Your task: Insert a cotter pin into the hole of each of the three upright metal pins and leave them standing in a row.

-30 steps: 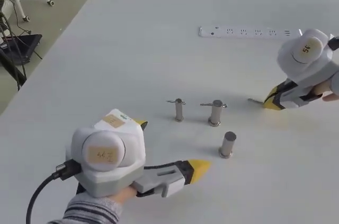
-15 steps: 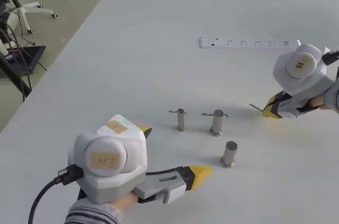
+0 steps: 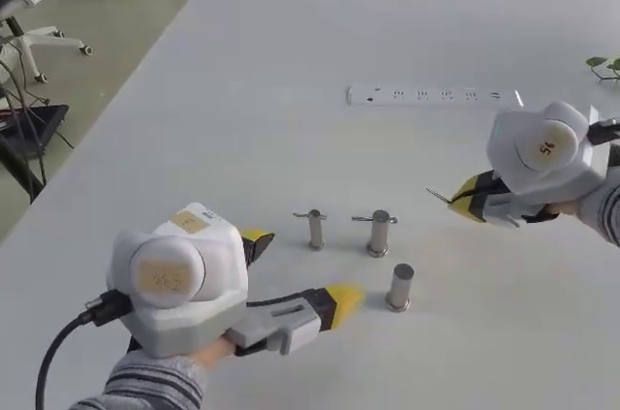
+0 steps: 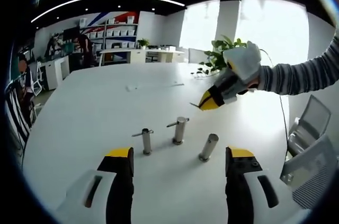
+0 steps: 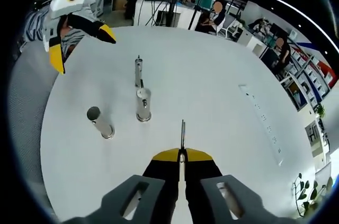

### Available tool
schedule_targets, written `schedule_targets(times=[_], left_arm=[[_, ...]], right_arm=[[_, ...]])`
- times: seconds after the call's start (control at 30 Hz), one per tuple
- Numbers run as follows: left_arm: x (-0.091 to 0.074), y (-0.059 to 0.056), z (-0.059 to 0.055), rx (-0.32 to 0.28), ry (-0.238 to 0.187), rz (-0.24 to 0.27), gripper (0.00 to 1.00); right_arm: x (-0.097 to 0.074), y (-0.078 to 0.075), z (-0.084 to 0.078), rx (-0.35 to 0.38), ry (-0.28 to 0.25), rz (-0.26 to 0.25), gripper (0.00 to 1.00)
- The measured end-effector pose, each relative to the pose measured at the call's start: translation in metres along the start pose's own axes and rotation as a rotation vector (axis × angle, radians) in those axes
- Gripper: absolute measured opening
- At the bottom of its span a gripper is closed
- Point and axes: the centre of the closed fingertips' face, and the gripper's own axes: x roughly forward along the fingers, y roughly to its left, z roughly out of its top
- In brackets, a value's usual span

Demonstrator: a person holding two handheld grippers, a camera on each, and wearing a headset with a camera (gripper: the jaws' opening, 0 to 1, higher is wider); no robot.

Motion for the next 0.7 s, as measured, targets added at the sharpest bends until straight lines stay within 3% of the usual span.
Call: schedule_targets(times=[0.2,0.43,0.7], left_arm=[[0.001,-0.005,0.006,0.008,0.023,-0.025,0.59],[0.004,-0.014,0.014,-0.005,0.013,-0.062,0.5],[0.008,-0.025,0.017,-0.085,0.027,-0.114,0.35]], right_arm=[[-0.011,0.02,0.019,-0.077,-0.054,0.004,0.0],[-0.019,0.041,0.039,-0.18,-0.102,0.02,0.0],[-0.022,0.068,0.055,-0.279,-0.153,0.052,0.0]])
